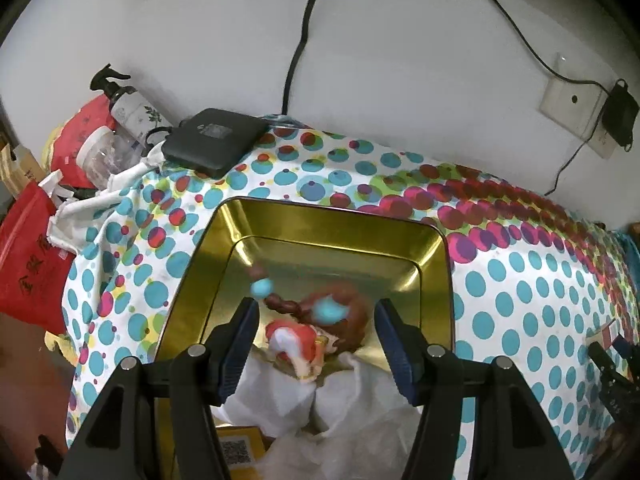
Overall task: Organize objects
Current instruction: 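Carry the figure into the gold tray and open the left tool while right holds the red box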
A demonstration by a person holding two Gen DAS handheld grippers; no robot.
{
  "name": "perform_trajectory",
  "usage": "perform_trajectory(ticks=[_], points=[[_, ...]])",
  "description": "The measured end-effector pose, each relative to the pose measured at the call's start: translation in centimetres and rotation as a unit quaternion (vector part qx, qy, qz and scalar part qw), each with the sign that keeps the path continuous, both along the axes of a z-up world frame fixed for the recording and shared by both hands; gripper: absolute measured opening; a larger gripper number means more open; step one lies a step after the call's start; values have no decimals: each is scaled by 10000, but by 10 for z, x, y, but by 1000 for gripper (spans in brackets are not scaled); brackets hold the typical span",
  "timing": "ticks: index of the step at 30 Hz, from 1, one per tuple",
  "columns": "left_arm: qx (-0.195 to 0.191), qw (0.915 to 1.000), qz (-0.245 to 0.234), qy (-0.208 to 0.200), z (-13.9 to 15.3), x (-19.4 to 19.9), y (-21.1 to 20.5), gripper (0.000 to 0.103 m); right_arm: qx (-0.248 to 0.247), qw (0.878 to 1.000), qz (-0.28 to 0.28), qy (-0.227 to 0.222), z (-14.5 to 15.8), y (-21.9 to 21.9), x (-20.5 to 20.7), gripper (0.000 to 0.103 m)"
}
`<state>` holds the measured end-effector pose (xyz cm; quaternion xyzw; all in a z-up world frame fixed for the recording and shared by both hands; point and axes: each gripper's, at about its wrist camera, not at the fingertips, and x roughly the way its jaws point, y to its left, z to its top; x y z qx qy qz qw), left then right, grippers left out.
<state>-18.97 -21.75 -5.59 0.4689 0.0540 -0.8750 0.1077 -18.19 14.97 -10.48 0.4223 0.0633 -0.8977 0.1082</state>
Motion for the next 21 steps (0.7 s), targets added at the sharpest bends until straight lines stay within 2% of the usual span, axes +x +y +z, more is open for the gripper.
perform_trajectory(ticks=[5, 14, 21], points=[[106, 9999, 16, -6, 1, 2, -2, 65, 22, 10000, -3, -22, -1, -1, 0, 60], [-26, 9993, -90, 372, 22, 19, 7, 65, 44, 10000, -5, -11, -1, -1, 0, 60], [103, 9983, 8, 580, 40, 56, 5, 65, 64, 9999, -72, 95, 1, 0, 3, 60]])
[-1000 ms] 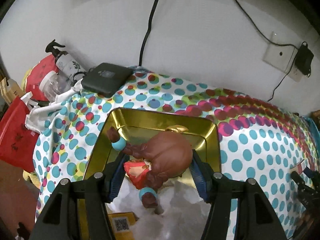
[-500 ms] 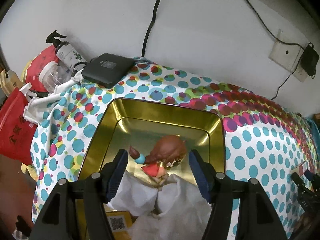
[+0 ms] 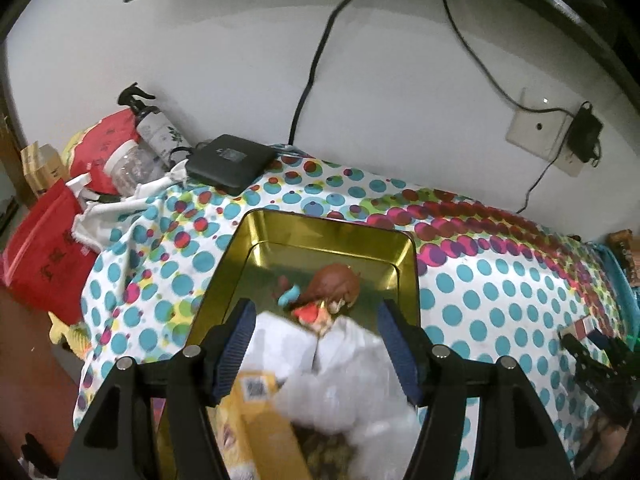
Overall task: Organize objects
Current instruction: 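Carry the figure into the gold tray and open the left tool while right holds the red box, then carry the red box into the gold tray and open the right tool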
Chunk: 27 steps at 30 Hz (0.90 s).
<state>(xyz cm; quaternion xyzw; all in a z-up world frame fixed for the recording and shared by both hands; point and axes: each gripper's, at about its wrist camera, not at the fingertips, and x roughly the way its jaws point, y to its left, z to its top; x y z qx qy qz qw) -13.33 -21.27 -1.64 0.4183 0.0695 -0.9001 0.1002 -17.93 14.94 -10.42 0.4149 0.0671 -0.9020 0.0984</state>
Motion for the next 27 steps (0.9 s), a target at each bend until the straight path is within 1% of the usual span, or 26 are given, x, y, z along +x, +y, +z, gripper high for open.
perform_trajectory(ticks=[4, 9, 13, 15, 18, 22, 25, 27], points=[[-173, 9998, -21, 72, 8, 30, 1, 66, 49, 9999, -26, 149, 4, -1, 4, 60], [-600, 9977, -238, 189, 21, 73, 11, 66, 51, 9996, 63, 285, 6, -4, 8, 60], [-1062, 9926, -419, 408, 30, 107, 23, 67, -118, 9994, 130, 294, 9, -11, 12, 60], [-1189, 9906, -432, 519, 34, 122, 24, 67, -266, 9989, 191, 333, 15, -19, 15, 60], [-1228, 9900, -420, 557, 38, 139, 23, 71, -435, 9968, 483, 475, 37, -45, 22, 60], [-1236, 9899, -388, 569, 42, 158, 23, 71, -540, 9901, 1112, 671, 71, -100, 36, 60], [-1002, 9925, -361, 593, 46, 172, 16, 71, -687, 9832, 1544, 697, 92, -144, 46, 60], [-725, 9949, -299, 641, 49, 180, 8, 71, -837, 9783, 1794, 615, 102, -171, 50, 60]])
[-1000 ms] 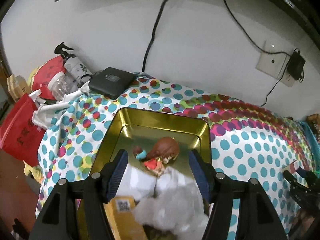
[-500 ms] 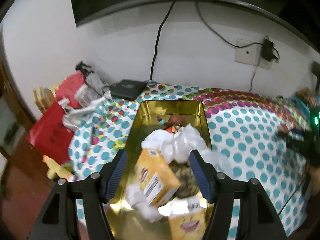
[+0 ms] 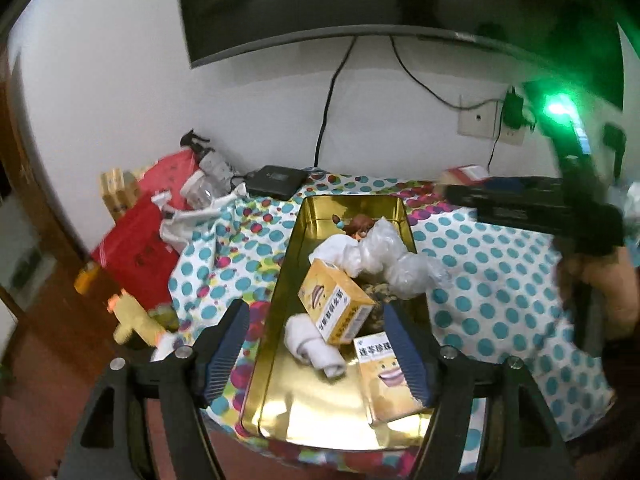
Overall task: Organize objects
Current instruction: 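Carry the red box into the gold tray and open the right tool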
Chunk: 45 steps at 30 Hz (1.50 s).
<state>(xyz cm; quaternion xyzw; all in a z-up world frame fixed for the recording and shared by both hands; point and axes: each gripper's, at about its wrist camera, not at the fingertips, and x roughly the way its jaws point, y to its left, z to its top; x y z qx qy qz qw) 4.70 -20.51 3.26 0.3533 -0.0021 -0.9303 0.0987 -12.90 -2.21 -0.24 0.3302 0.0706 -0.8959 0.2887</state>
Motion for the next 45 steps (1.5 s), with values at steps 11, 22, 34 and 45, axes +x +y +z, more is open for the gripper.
perform_trajectory(ticks=[11, 22, 34, 45], points=[[312, 9986, 421, -87, -5, 11, -40, 72, 401, 9970, 632, -191, 7, -110, -2, 60], [514, 9973, 441, -293, -9, -6, -37, 72, 1360, 9874, 473, -657, -47, -143, -30, 60], [794, 9949, 523, -328, -7, -7, -36, 82, 1573, 9829, 408, -860, -64, -155, -34, 63], [889, 9931, 638, -410, -3, -1, -34, 83, 1005, 9943, 176, -296, -10, -120, -1, 102]])
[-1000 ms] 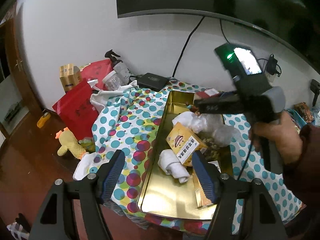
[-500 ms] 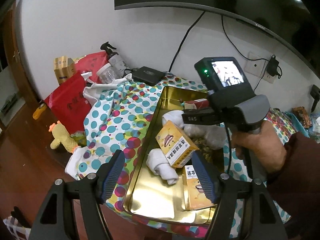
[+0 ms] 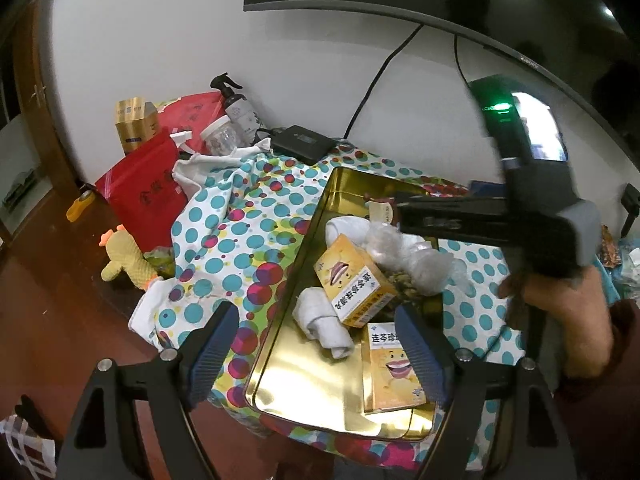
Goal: Organize objects
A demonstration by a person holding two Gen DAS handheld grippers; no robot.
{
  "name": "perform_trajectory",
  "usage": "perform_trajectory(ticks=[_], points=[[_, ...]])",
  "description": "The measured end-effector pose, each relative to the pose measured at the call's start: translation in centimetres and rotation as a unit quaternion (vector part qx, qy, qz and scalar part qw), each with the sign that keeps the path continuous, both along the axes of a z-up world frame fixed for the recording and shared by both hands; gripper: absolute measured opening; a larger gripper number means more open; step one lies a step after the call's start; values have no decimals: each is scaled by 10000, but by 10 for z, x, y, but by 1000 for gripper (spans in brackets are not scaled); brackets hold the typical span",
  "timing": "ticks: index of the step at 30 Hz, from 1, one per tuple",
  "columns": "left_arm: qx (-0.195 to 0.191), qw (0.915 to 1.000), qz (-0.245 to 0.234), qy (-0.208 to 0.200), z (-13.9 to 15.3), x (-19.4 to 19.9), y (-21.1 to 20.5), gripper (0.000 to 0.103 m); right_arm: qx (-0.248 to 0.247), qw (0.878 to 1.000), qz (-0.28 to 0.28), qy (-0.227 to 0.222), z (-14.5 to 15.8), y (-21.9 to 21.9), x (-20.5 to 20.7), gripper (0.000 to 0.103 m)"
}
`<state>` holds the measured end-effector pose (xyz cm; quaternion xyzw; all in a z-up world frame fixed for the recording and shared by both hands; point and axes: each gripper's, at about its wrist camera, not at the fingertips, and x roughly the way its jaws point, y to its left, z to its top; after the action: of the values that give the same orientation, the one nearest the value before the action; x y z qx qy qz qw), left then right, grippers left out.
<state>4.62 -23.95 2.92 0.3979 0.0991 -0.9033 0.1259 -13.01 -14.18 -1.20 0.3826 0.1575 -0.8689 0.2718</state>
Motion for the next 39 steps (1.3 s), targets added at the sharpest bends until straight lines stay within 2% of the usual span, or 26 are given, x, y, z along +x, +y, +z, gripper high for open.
perform_trajectory(ticks=[4, 8, 12, 14, 16, 22, 26, 29, 32, 39], points=[[-38, 10000, -24, -30, 4, 3, 8, 83, -77, 9991, -382, 194, 23, 29, 15, 102], [-125, 9999, -78, -7, 12, 9, 20, 83, -344, 9978, -557, 119, 39, 62, 34, 102], [-710, 9971, 15, 290, 29, 23, 40, 83, -527, 9947, -845, 270, 51, 103, 60, 102], [-1032, 9942, 166, 245, 35, 25, 49, 83, -547, 9928, -950, 483, 56, 121, 74, 103], [-1173, 9929, 201, 51, 36, 24, 57, 83, -503, 9919, -1019, 561, 59, 133, 86, 103], [-468, 9981, -65, -384, 28, 22, 66, 83, -259, 9927, -1060, 506, 60, 157, 117, 103], [-565, 9972, 60, -481, 26, 21, 71, 83, -243, 9906, -1245, 515, 68, 170, 139, 103], [-485, 9975, 52, -508, 27, 22, 72, 83, -358, 9912, -1212, 401, 74, 174, 150, 103], [-438, 9975, 40, -559, 27, 21, 72, 83, -540, 9922, -1108, 160, 75, 178, 158, 103], [-335, 9971, 70, -681, 28, 22, 71, 83, -473, 9908, -1146, -536, 62, 174, 170, 103]])
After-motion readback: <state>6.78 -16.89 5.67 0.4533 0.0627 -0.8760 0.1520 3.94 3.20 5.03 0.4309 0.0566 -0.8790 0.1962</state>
